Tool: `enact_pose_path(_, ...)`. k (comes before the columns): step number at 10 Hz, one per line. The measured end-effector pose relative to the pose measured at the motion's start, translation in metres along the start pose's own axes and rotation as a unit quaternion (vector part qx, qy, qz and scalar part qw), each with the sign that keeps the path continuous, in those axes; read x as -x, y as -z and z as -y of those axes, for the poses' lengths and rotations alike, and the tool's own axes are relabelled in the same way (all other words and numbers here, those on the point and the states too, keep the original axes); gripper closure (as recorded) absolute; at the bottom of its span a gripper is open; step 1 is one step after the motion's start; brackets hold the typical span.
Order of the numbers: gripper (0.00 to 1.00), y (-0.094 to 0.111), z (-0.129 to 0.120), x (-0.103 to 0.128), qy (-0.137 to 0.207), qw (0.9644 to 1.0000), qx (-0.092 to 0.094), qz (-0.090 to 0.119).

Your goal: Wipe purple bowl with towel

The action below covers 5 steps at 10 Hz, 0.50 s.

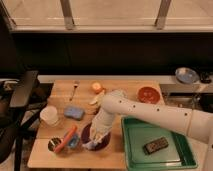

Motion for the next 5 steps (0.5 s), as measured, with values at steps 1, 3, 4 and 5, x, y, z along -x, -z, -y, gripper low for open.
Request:
enact_pose_path(1, 1.00, 0.007, -0.011, -0.011, -0.014, 0.9998, 0.006, -0.011)
enact_pose_path(3, 1.00, 0.024, -0.009, -0.031, -0.031, 0.9989, 0.006, -0.035)
enact_pose_path(4, 1.00, 0.031, -0.001, -0.039, -0.034, 0.9986, 0.003, -0.040)
enact_pose_path(5, 1.00, 0.038, 0.008, -0.044, -0.031, 0.9987, -0.002, -0.042)
